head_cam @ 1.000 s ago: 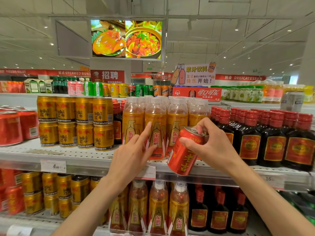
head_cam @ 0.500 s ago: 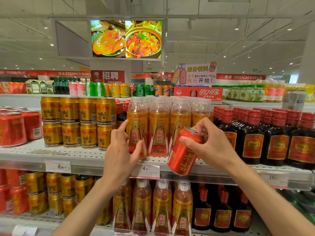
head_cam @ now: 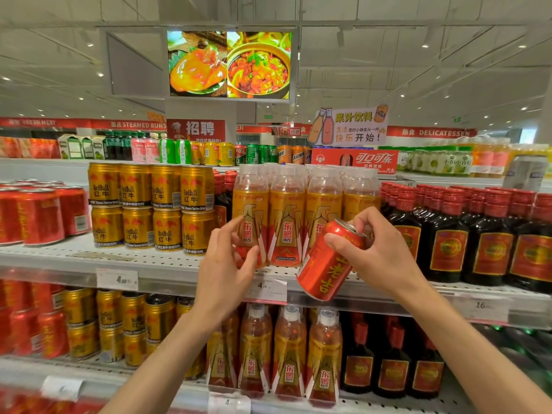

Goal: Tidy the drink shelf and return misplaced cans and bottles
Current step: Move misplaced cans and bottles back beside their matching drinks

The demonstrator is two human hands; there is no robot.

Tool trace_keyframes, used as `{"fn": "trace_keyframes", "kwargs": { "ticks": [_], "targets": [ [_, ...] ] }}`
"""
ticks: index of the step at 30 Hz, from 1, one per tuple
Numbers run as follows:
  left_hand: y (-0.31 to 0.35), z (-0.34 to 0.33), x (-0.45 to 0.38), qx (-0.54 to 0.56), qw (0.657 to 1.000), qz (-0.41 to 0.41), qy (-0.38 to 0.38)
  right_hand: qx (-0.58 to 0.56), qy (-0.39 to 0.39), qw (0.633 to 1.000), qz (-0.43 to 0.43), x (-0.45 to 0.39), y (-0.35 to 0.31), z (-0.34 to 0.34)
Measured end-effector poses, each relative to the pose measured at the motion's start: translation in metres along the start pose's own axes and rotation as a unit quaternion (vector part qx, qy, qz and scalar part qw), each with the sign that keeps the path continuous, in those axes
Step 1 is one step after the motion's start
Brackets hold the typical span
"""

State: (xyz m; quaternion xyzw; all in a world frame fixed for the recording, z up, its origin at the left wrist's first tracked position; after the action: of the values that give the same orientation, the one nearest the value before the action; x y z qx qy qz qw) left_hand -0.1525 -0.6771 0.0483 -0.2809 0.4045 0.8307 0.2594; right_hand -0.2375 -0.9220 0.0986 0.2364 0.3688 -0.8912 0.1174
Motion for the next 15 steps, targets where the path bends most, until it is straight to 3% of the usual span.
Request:
{"fn": "trace_keyframes", "kwargs": {
  "ticks": [3,9,15],
  "targets": [
    [0.015,-0.011,0.019,0.043,0.997,-0.021,-0.053,-0.029,0.01,0.999,-0.024,0.01,0.008,-0.003],
    [0.043,-0.038,0.046,0.114,0.964,0.016,-0.242,-0.133,0.004,0.989,-0.068,0.03,0.025,-0.016],
    [0.041,-0.039,0.056,0.168,0.94,0.033,-0.295,-0.216,0.002,0.971,-0.104,0.043,0.026,-0.028]
  ]
}}
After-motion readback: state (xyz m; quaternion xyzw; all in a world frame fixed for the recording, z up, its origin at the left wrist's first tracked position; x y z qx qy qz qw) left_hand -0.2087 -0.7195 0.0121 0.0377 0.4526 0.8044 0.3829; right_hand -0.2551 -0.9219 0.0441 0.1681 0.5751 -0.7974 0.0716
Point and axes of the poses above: each hand's wrist, its own x-axis away from the middle knuckle, its own z-axis out of the back of the hand, y = z × x, the point moved 5 cm from there along -x, towards the middle knuckle, and after that the axes turned 15 degrees about -y, right-handed, at the moved point
